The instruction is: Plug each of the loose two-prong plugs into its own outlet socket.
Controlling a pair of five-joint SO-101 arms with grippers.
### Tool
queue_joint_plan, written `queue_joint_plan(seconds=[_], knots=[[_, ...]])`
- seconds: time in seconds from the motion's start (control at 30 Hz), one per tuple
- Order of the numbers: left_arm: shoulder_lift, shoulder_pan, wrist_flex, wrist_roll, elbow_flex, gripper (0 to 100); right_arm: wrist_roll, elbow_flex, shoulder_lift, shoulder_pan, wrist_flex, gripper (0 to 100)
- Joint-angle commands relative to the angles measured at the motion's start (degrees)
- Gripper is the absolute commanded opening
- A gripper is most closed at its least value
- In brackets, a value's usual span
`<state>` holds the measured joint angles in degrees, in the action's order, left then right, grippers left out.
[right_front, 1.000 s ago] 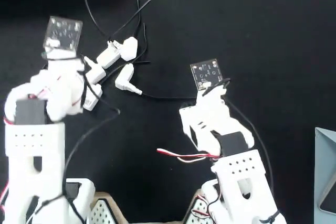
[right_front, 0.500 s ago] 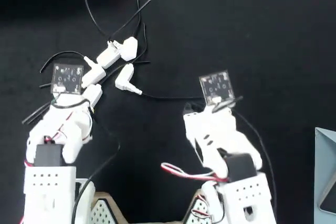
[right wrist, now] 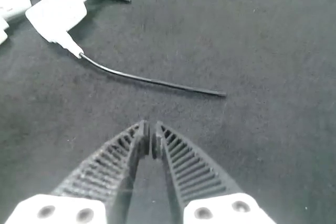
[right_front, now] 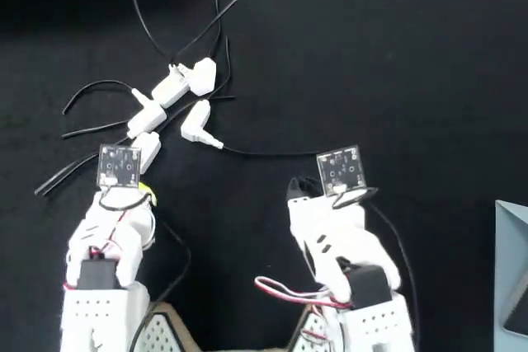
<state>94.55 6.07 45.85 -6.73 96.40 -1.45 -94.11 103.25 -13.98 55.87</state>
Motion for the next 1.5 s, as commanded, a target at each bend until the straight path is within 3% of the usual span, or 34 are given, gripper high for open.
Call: queue_joint_plan(seconds=[0.0,0.3,0.53,0.9,1.47], knots=[[6.15,-0.31,-0.18,0.18,1.27,3,-0.35,-0.31,4.62,0.7,0.26,1.8],[9.67,-0.31,10.64,0.53,1.01,3,-0.18,-2.24,4.62,0.7,6.86,1.8],[9.67,-0.31,17.67,0.26,1.01,3,-0.26,-2.24,4.7,0.7,18.64,1.8],[9.67,-0.31,27.16,0.35,1.01,3,-0.26,-2.24,4.7,0.62,18.64,1.7],[9.76,-0.4,27.08,0.44,1.01,3,-0.26,-2.24,4.7,0.62,18.64,1.7]])
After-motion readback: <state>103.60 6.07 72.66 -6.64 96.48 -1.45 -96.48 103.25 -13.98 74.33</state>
